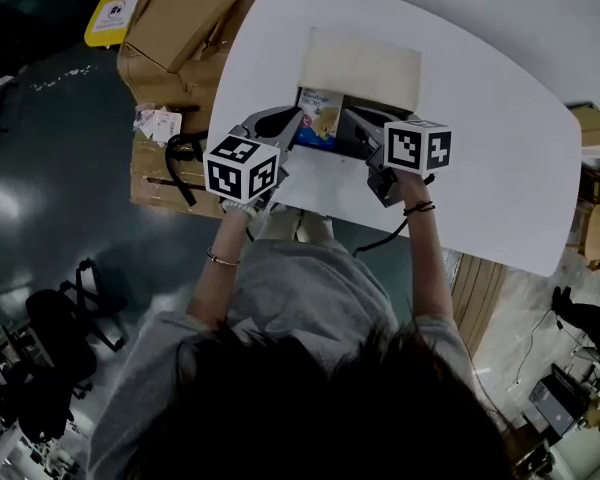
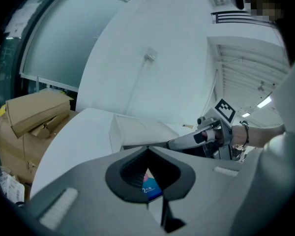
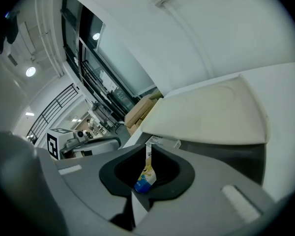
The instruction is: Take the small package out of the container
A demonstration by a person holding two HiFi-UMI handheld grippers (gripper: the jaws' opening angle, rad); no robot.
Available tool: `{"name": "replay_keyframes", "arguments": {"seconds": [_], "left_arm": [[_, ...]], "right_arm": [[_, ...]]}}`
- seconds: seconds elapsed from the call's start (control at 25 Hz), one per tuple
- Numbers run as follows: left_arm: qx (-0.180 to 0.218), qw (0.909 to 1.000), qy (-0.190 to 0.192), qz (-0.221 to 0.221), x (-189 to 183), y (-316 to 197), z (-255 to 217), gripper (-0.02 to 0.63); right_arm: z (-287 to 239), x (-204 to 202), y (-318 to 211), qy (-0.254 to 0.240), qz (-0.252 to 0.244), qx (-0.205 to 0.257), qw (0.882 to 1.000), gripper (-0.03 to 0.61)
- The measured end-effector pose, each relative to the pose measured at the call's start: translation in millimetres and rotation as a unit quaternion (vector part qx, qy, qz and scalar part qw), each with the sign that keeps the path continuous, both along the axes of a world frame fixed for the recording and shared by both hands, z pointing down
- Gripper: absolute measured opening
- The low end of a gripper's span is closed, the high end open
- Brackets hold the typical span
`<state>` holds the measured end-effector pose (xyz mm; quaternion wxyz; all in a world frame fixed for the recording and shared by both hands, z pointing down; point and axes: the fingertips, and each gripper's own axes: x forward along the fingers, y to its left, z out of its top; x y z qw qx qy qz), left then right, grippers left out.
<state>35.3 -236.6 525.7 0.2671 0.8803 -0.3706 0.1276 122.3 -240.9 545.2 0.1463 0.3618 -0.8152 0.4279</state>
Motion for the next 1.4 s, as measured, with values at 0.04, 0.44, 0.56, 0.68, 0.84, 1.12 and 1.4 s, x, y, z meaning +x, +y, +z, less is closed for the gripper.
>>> {"name": "replay_keyframes", "arguments": {"seconds": [0.04,0.44,0.56,0.68,0.84,1.12,1.4], "left_arm": [[0.000,1.0000,0.001,-0.001,1,0,1,-0.008],[-0.004,0.9999,0.005,-0.013,1,-2,1,-0.008],[-0.004,0.9998,0.005,-0.017,0,-2,0,-0.008],[-0.005,0.9998,0.004,-0.019,0,-2,0,-0.008],[-0.005,0.9997,0.004,-0.023,-3,-2,2,-0.008],[-0.007,0.9996,0.006,-0.028,-6,-1,1,-0.008],[-0.009,0.9993,0.004,-0.036,-12,-3,4,-0.008]], "right_arm": [[3,0,0,0.000,0.000,-0.007,1.000,0.055],[20,-3,-2,-0.054,0.018,-0.099,0.993,0.106],[22,-3,-2,-0.070,0.026,-0.128,0.989,0.144],[27,-3,-1,-0.078,0.029,-0.160,0.984,0.164],[37,-5,0,-0.082,0.023,-0.199,0.976,0.195],[49,-14,6,-0.077,-0.011,-0.245,0.967,0.229],[59,-21,6,-0.074,-0.025,-0.271,0.959,0.233]]}}
